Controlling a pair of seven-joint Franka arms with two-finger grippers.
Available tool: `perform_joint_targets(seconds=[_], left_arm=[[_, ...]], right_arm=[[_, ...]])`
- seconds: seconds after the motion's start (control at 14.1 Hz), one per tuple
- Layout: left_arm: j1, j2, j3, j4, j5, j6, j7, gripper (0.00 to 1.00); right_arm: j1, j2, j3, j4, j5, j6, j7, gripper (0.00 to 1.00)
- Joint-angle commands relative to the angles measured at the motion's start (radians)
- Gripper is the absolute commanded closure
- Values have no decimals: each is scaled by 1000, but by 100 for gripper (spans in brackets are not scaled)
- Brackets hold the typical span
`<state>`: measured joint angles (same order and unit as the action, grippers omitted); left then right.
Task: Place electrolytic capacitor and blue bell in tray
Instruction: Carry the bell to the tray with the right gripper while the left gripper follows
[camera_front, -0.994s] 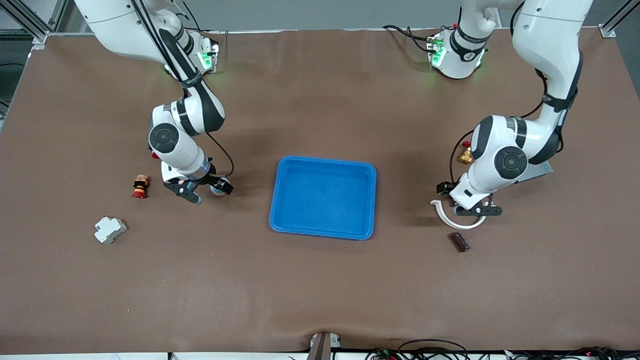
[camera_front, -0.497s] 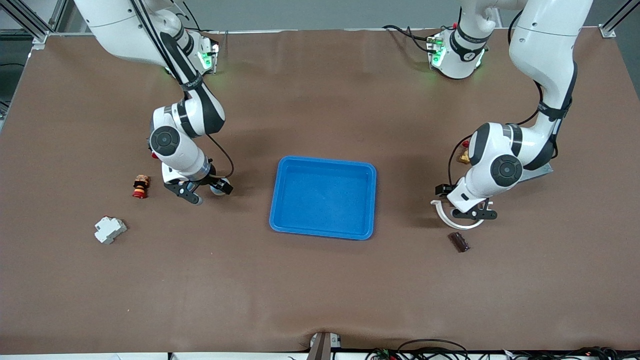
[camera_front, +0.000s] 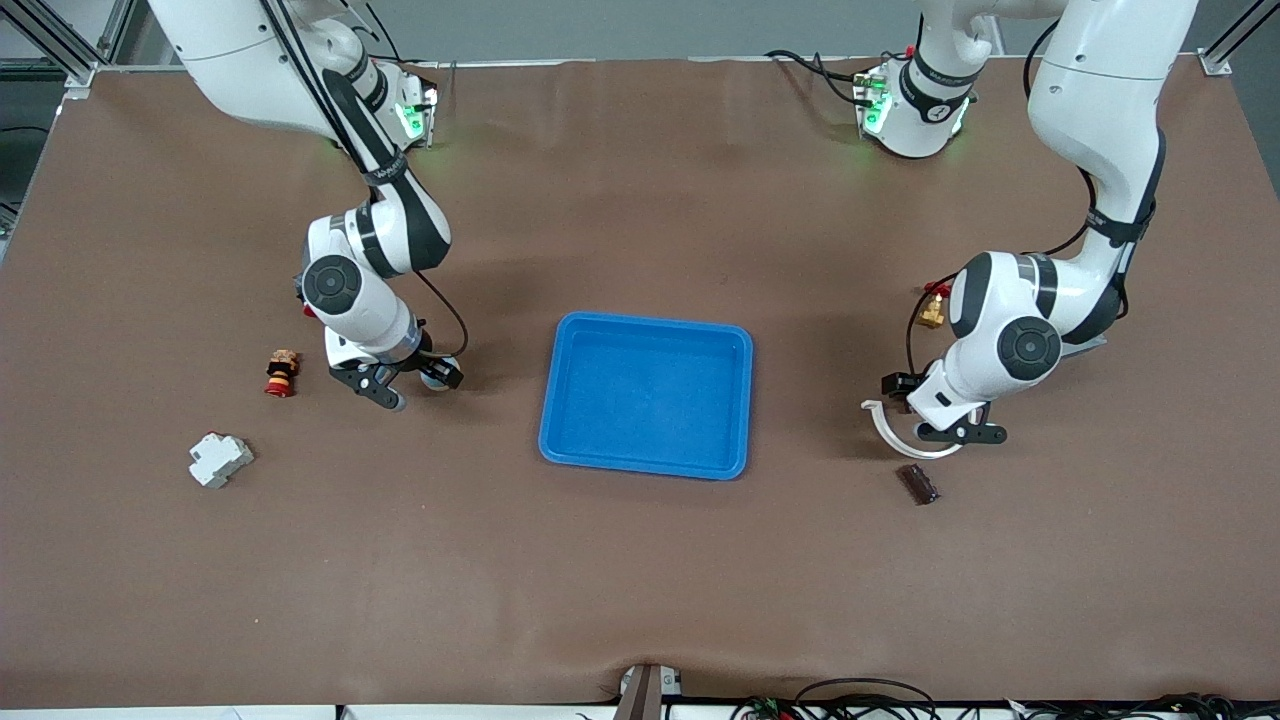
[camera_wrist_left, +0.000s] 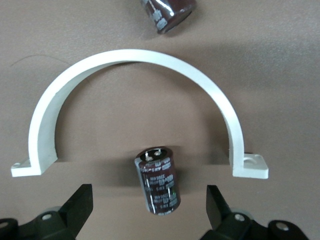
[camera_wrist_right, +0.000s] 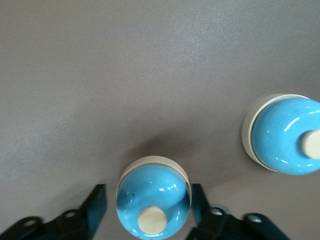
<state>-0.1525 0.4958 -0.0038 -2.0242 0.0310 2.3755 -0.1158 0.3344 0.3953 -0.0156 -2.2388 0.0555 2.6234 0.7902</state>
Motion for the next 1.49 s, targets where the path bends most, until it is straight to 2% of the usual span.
perform_joint_targets(seconds=[0.0, 0.14, 0.21, 0.28, 0.43, 0.5, 0.57, 0.78, 0.99, 1.14, 1.28, 1.42], left_arm=[[-5, 35, -2, 36, -29, 4, 19, 0], [-6, 38, -2, 38, -33, 4, 19, 0], [-5, 38, -2, 38, -31, 4, 19, 10], [-4, 38, -2, 39, -33, 4, 19, 24], [-4, 38, -2, 41, -31, 4, 21, 49], [-4, 38, -2, 41, -31, 2, 21, 58], [-4, 38, -2, 41, -31, 2, 21, 72], [-10, 36, -2, 42, -31, -2, 18, 95], [-15, 24, -5, 83, -36, -57, -1, 95], [-15, 24, -31, 168, -77, -161, -50, 95], [-41, 30, -42, 261, -85, -246, -163, 95], [-93, 35, -47, 301, -86, -259, -334, 95]], right_arm=[[6, 27, -3, 13, -9, 35, 14, 100], [11, 25, 0, 16, -8, 26, 33, 100], [20, 16, 0, 31, -6, 11, 61, 100], [38, 5, 2, 56, -6, -40, 99, 100], [84, -7, 2, 170, -6, -232, 186, 100], [104, -7, 2, 241, -3, -320, 240, 100], [133, -6, 2, 301, 1, -373, 300, 100], [210, -1, 2, 376, 7, -379, 444, 100], [267, 10, 2, 421, 7, -370, 578, 100], [311, 28, 2, 447, 6, -368, 664, 100], [345, 60, 2, 475, 6, -368, 720, 100], [371, 98, 0, 496, 1, -368, 754, 100]])
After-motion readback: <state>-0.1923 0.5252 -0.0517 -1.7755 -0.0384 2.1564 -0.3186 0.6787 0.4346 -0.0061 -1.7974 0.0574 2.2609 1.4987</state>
